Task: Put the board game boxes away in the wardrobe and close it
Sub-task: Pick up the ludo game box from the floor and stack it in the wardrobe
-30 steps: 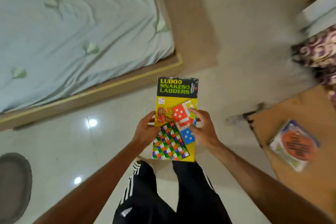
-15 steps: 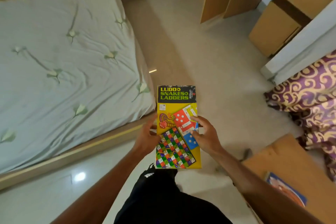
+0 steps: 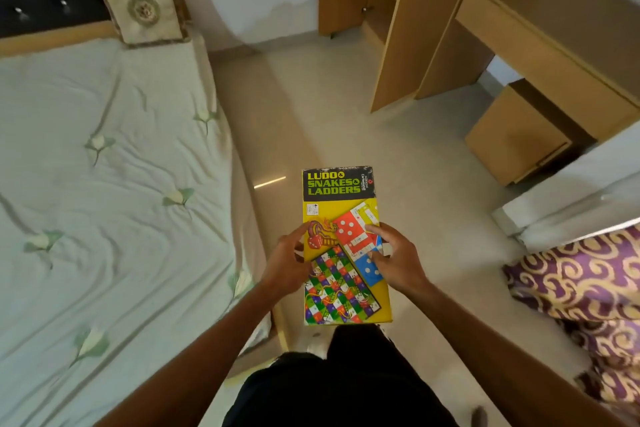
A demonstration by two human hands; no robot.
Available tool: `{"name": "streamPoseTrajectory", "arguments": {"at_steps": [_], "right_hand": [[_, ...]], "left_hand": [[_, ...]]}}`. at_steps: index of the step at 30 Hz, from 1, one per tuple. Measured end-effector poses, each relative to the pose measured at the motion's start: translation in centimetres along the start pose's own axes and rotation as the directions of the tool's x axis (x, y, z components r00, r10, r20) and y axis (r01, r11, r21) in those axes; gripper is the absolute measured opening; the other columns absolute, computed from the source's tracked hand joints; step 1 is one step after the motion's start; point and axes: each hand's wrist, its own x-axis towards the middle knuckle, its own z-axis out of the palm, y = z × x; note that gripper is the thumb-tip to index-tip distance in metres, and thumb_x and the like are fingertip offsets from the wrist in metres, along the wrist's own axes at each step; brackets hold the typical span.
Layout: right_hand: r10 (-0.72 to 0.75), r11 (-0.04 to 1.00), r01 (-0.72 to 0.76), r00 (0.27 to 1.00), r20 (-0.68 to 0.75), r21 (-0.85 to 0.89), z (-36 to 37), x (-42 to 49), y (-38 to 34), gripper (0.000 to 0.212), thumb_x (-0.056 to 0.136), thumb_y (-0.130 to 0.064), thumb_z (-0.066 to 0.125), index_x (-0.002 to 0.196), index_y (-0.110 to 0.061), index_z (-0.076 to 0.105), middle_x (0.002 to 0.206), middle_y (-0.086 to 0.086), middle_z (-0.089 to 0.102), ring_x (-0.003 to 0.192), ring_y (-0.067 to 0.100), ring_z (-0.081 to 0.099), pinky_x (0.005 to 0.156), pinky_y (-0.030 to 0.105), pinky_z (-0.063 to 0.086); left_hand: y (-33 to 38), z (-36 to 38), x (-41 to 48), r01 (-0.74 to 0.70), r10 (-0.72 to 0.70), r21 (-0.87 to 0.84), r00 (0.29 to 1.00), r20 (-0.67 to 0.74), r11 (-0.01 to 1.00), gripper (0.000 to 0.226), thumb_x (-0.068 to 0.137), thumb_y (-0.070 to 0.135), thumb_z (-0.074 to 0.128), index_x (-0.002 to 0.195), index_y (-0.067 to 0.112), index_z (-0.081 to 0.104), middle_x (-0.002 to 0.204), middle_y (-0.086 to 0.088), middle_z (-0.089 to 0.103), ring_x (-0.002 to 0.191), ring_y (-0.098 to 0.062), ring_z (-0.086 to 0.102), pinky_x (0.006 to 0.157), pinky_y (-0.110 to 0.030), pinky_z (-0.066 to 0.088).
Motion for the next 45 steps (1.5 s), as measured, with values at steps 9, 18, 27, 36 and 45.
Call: {"name": "streamPoseTrajectory", "arguments": {"at_steps": [9, 18, 27, 36, 45], "right_hand": [[-0.076, 0.997, 0.075, 0.996, 0.053, 0.019, -2.9, 27.2, -6.6, 0.044, 0.088, -0.001, 0.064, 0.13, -0.013, 0.057, 0.125, -0.009, 0.052, 0.111, 0.01, 0.055, 0.08, 0.021, 0.056], [-0.145, 0.986, 0.155, 0.98, 0.135, -0.065, -5.3, 53.5, -15.6, 0.046, 0.086, 0.002, 0.064, 0.129, -0.014, 0.059, 0.125, -0.01, 0.053, 0.113, 0.008, 0.054, 0.075, 0.004, 0.047], [-0.156, 0.988, 0.156, 0.979, 0.134, 0.009, -2.3, 77.3, -23.5, 0.044, 0.088, 0.002, 0.063, 0.13, -0.011, 0.058, 0.125, -0.01, 0.051, 0.109, 0.009, 0.056, 0.07, 0.011, 0.055], [-0.065, 0.992, 0.068, 0.998, -0.025, 0.108, -1.3, 98.0, -31.6, 0.043, 0.086, -0.002, 0.067, 0.128, -0.012, 0.059, 0.124, -0.007, 0.054, 0.109, 0.013, 0.059, 0.071, 0.017, 0.057], [0.004, 0.979, 0.037, 0.98, -0.2, 0.201, -6.4, 117.1, -33.0, 0.04, 0.086, 0.001, 0.067, 0.123, -0.012, 0.063, 0.13, -0.003, 0.056, 0.112, 0.015, 0.06, 0.076, 0.025, 0.06]], "left_hand": [[5.5, -7.0, 24.8, 0.008, -0.005, 0.031, 0.996, -0.092, 0.999, 0.062, 0.081, 0.022, 0.078, 0.136, 0.028, 0.051, 0.094, 0.011, 0.065, 0.085, -0.016, 0.069, 0.064, -0.024, 0.057], [11.1, -15.8, 47.4, 0.074, -0.07, 0.004, 0.968, -0.242, 0.997, 0.075, 0.076, 0.029, 0.081, 0.143, 0.031, 0.046, 0.11, -0.007, 0.065, 0.082, -0.018, 0.071, 0.058, -0.027, 0.058], [13.8, -27.3, 69.6, 0.083, -0.092, -0.046, 0.965, -0.247, 0.996, 0.073, 0.08, 0.023, 0.078, 0.144, 0.03, 0.043, 0.11, -0.006, 0.064, 0.084, -0.018, 0.07, 0.056, -0.023, 0.056], [19.6, -39.6, 92.8, 0.063, -0.061, 0.016, 0.992, -0.109, 0.998, 0.073, 0.079, 0.023, 0.08, 0.143, 0.031, 0.044, 0.108, -0.002, 0.061, 0.081, -0.016, 0.071, 0.066, -0.039, 0.063], [27.2, -41.9, 115.1, 0.012, -0.016, 0.104, 0.999, 0.039, 0.995, 0.072, 0.081, 0.018, 0.078, 0.143, 0.026, 0.044, 0.113, -0.006, 0.061, 0.085, -0.018, 0.071, 0.072, -0.041, 0.062]]}}
